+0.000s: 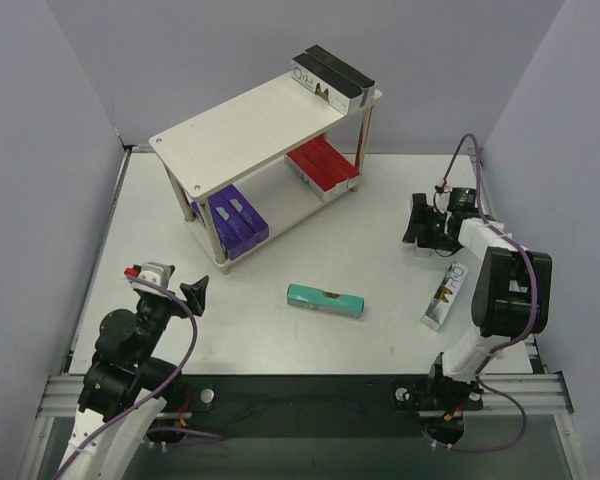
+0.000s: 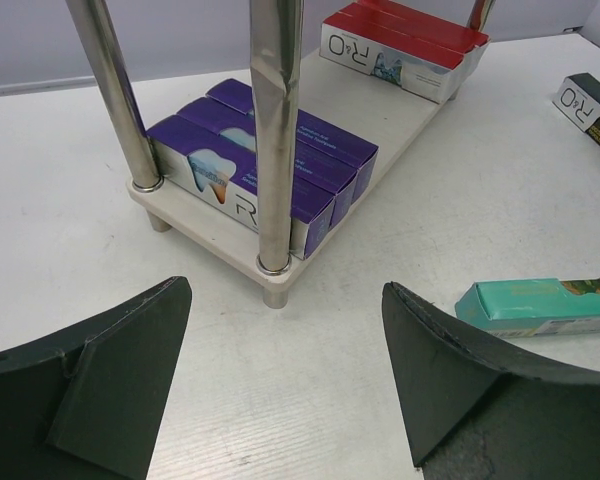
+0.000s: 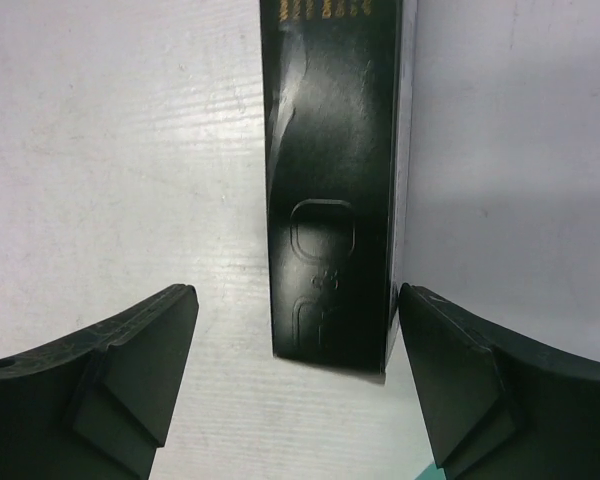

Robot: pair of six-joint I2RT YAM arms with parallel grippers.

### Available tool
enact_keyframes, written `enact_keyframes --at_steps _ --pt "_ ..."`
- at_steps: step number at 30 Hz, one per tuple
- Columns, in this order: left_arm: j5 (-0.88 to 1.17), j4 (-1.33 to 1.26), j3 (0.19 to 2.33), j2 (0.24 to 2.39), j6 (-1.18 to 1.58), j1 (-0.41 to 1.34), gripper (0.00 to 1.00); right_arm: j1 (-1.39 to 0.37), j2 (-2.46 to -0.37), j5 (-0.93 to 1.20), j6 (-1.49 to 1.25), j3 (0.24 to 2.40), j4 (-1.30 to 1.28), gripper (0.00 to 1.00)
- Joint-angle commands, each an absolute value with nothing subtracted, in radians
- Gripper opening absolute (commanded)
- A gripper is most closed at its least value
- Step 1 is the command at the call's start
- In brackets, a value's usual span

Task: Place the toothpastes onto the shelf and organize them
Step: Pick up the toothpaste from the center of the board.

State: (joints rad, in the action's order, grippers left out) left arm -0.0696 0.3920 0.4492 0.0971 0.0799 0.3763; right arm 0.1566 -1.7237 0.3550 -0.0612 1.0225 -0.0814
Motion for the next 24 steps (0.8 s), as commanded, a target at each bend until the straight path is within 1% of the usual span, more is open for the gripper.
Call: enact_keyframes --at_steps 1,3,6,10,20,23,24 --pt "-0.06 0.337 0.456 0.081 0.066 0.368 0.88 0.106 -1.612 0.221 -0.06 0.965 -0.009 0.83" --pt "-0.057 0.336 0.456 0.08 0.066 0.368 0.88 0.1 -1.6 0.164 -0.066 0.943 0.036 0.82" --pt "-0.055 0.334 0.456 0.08 0.064 0.368 0.88 0.092 -1.598 0.118 -0.09 0.919 0.073 0.77" --pt "-0.057 0.336 0.456 0.08 0.064 0.367 0.88 0.081 -1.611 0.098 -0.1 0.899 0.094 0.71" --pt "-0.061 0.339 0.457 0.075 0.063 0.367 0.88 0.04 -1.663 0.1 -0.094 0.888 0.133 0.63" --pt "-0.064 0.339 0.457 0.075 0.063 0.367 0.88 0.031 -1.664 0.084 -0.092 0.882 0.141 0.59" --pt "-0.064 0.339 0.457 0.075 0.063 0.367 0.88 0.026 -1.661 0.078 -0.092 0.876 0.146 0.55"
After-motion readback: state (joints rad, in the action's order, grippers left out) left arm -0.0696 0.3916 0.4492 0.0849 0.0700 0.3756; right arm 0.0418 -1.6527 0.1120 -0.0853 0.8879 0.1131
